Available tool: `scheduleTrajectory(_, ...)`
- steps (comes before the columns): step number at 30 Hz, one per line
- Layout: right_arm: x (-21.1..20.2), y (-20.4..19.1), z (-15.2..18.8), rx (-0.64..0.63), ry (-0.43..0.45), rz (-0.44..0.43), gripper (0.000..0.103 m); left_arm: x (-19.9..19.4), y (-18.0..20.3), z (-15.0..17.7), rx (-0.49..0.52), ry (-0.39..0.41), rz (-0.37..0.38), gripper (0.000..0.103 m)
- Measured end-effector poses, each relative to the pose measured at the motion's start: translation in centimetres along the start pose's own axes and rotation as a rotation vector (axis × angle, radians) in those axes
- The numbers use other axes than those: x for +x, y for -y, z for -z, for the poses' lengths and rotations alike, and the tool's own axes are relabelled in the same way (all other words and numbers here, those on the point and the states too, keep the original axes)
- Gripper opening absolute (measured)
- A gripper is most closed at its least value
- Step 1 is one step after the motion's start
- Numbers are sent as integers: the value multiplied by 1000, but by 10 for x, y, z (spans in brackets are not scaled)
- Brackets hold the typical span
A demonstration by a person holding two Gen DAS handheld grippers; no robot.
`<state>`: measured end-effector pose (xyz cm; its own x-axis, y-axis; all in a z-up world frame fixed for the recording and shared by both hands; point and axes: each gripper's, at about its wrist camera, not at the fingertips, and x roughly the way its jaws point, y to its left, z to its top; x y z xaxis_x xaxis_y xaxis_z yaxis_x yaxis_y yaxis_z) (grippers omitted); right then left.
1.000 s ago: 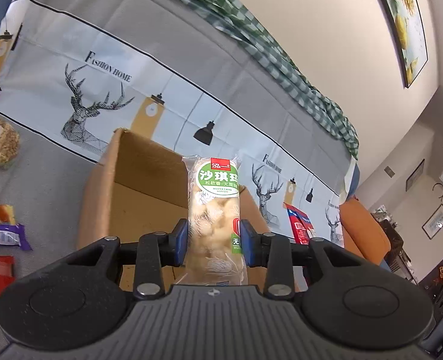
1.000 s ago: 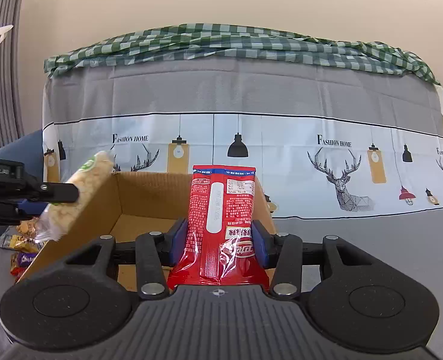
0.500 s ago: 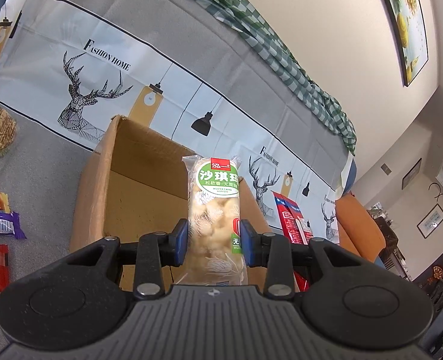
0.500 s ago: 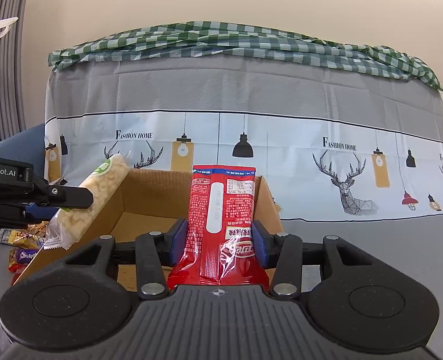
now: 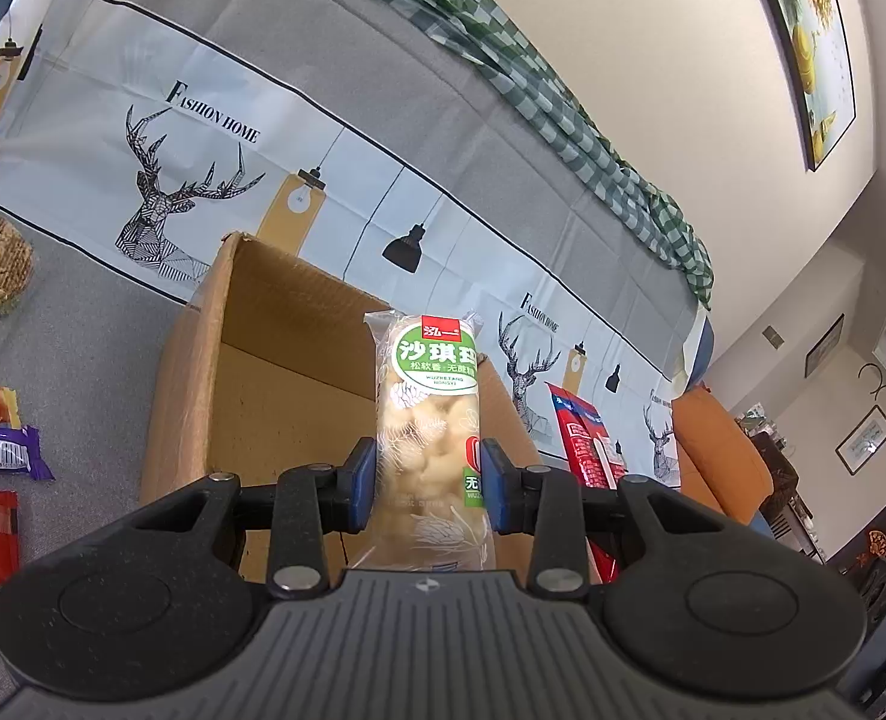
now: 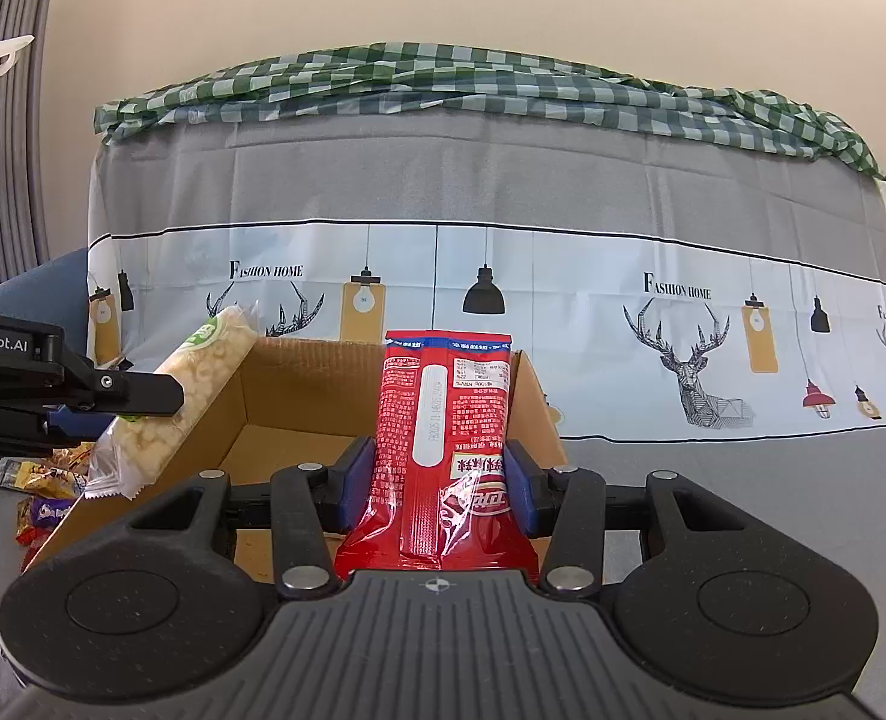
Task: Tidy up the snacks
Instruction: 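Carry the peanut bar with the left gripper while the right gripper carries the wafer pack over the box, then open both grippers to drop the snacks into the cardboard box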
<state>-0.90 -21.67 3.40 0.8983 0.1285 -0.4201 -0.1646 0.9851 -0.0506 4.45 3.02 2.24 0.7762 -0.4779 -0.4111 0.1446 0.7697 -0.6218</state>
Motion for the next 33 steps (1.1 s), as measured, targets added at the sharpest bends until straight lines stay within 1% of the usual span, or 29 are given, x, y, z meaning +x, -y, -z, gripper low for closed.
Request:
scheduleTrajectory(22,1,-2,1,0,-4,1,48,0,3,-1,7,2,1,39)
scheduleTrajectory(26,1,-1,0,2,-4,-2,48,-1,5,-2,13,-1,25,39)
scheduleTrajectory(27,1,-2,0,6,-3,-4,49,-2,7,-2,16,-5,43,41)
scheduleTrajectory(28,1,-2,0,11,-2,-6,53,-2,9,-2,19,-7,60,43)
scheduleTrajectory(29,2,-1,0,12,-3,-6,59,-3,11,-2,24,-6,77,50)
scheduleTrajectory(30,1,-2,0,10,3,0,71,-4,13,-1,31,0,86,53)
scheduleTrajectory(31,0,-3,0,6,12,6,76,-5,15,-1,38,5,88,54)
scheduleTrajectory(33,-1,-4,-1,3,18,5,76,-4,17,0,48,9,85,54)
